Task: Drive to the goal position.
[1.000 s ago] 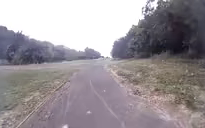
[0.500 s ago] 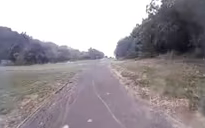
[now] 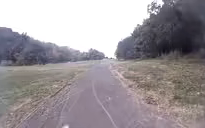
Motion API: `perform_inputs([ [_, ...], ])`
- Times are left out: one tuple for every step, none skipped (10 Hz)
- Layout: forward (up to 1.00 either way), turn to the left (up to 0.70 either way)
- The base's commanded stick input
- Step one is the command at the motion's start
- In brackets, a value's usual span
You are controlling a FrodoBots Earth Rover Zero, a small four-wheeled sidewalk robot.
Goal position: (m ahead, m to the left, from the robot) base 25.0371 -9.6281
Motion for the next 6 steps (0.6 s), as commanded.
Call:
perform_inputs([
  [0.45,0.0],
  [0.45,0.0],
  [0.45,0.0],
  [0.45,0.0],
  [0.45,0.0],
  [0.45,0.0],
])
